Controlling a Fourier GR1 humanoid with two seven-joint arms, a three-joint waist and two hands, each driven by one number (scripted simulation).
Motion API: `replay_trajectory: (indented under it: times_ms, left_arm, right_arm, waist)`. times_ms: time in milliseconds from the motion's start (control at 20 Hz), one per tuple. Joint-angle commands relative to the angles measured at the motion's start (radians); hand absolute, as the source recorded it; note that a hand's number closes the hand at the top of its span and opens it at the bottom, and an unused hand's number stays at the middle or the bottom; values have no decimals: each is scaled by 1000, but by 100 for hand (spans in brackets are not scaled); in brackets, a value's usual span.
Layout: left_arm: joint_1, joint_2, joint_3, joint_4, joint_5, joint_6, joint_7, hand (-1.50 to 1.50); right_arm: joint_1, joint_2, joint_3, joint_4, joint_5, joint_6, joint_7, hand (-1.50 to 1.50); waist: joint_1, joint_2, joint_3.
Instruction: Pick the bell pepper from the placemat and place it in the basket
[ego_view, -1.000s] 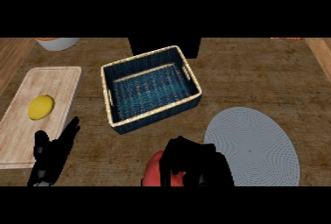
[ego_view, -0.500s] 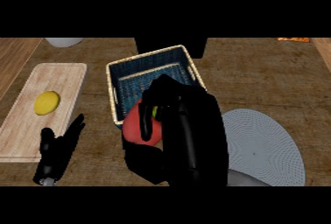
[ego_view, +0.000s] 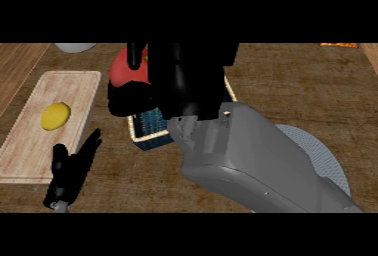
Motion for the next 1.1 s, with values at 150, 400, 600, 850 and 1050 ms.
replay_trajectory:
  times_ms: [150, 400, 600, 850, 1050]
  left_arm:
    - [30, -18, -4, 58, -2, 1, 26, 0]
    - [77, 5, 21, 6, 16, -20, 23, 0]
    - [47, -2, 43, 100, 9, -15, -18, 0]
    - [54, -35, 14, -7, -14, 37, 87, 0]
    - [31, -15, 65, 142, 0, -13, -27, 0]
  right_arm:
    - [-44, 6, -28, 241, -133, -261, -63, 150]
    - [-83, 6, -17, 396, -238, -323, -169, 150]
    - [-89, 2, -10, 518, -57, -254, -101, 150]
    - [-44, -34, 16, 461, -75, -130, -180, -150]
    - [-115, -50, -55, 502, -89, -109, -241, -150]
  waist:
    - [-18, 8, -6]
    - [-27, 3, -5]
    - [-59, 2, -6]
    - [-72, -6, -4]
    - [-71, -1, -5]
